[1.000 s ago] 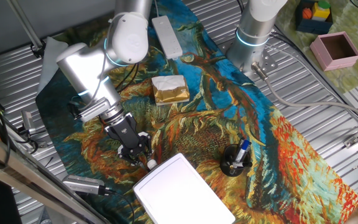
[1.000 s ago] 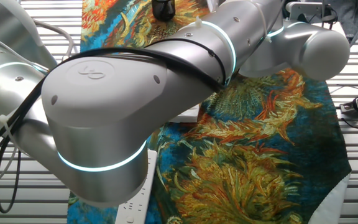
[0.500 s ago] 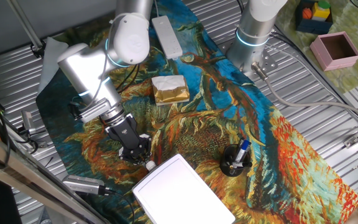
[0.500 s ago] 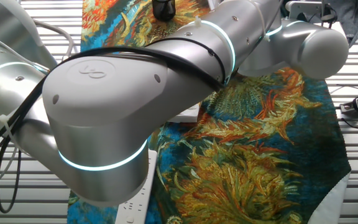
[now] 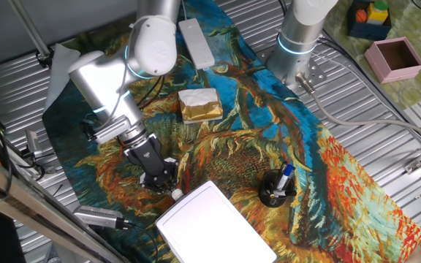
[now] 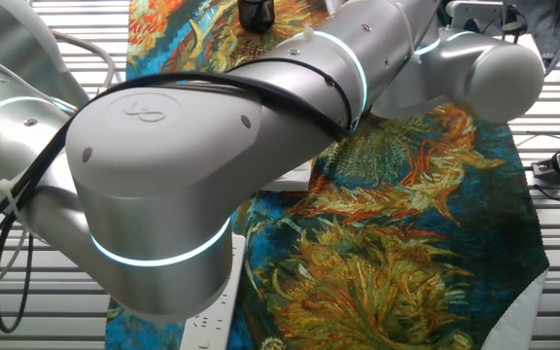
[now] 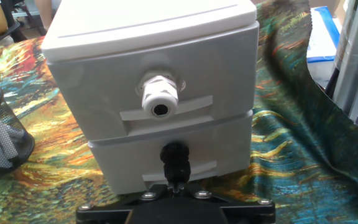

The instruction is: Grasp the handle and close the drawer

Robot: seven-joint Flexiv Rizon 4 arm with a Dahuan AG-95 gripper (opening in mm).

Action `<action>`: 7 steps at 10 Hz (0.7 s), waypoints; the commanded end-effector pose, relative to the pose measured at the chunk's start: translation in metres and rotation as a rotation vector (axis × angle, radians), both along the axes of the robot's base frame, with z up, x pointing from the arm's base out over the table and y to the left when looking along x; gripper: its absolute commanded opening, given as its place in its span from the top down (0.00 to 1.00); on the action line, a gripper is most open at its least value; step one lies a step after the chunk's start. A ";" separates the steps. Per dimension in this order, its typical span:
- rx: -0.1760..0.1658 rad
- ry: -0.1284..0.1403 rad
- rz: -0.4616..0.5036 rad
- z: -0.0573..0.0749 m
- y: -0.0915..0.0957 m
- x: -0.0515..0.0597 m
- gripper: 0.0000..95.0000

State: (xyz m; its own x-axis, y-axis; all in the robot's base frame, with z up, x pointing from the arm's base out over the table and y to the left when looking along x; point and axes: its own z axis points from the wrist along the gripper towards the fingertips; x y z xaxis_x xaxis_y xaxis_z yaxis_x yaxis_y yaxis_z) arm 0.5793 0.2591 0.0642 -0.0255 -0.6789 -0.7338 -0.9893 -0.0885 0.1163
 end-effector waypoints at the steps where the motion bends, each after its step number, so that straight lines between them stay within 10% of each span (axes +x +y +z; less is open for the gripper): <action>1: 0.000 -0.002 0.001 0.000 0.001 0.000 1.00; 7: 0.001 -0.003 0.000 0.002 0.006 -0.001 1.00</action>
